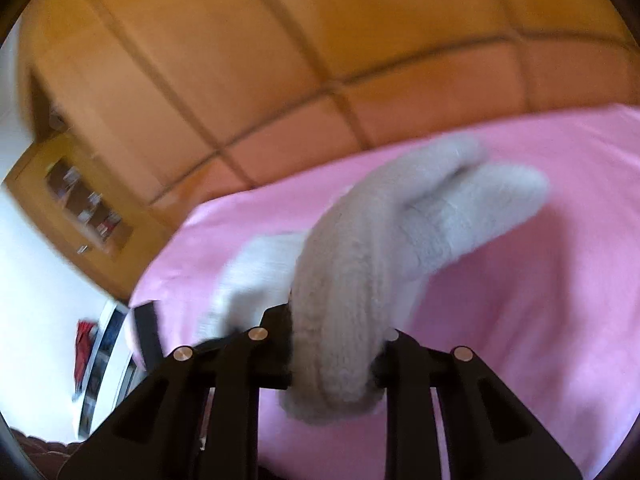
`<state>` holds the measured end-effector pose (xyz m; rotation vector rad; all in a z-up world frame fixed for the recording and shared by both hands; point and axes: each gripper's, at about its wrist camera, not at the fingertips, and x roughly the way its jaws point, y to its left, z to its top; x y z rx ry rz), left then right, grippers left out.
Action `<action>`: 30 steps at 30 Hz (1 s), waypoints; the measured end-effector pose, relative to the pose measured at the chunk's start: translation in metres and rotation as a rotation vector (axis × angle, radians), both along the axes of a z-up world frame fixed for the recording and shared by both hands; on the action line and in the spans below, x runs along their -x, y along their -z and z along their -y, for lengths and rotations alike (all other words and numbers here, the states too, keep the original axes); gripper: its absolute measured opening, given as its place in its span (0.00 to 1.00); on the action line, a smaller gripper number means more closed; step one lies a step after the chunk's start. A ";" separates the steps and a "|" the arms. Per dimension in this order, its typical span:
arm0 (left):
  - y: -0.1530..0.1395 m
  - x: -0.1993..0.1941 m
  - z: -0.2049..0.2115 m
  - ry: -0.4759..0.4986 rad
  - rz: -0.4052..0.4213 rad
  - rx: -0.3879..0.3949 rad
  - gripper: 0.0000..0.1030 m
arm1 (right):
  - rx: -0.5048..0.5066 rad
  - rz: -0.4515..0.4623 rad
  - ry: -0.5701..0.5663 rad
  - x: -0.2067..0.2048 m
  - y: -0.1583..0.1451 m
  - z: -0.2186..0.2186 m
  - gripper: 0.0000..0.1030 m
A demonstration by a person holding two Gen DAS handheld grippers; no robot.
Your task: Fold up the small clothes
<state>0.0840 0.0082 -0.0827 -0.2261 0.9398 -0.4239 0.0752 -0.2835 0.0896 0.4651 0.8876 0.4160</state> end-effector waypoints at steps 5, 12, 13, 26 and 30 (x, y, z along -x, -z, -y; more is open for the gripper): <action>-0.008 0.004 -0.028 -0.004 -0.018 0.119 0.60 | 0.022 0.044 -0.201 -0.019 -0.012 -0.093 0.18; -0.024 0.016 -0.125 -0.151 -0.026 0.321 0.60 | 0.120 -0.031 -0.383 -0.032 0.038 -0.196 0.17; -0.025 0.018 -0.139 -0.163 -0.037 0.371 0.60 | 0.142 -0.039 -0.393 -0.031 0.045 -0.204 0.17; -0.060 -0.007 -0.135 -0.080 -0.075 0.605 0.77 | 0.082 0.035 -0.456 -0.015 0.048 -0.202 0.66; -0.065 -0.019 -0.116 -0.046 -0.115 0.530 0.77 | 0.069 0.035 -0.340 -0.005 0.044 -0.156 0.66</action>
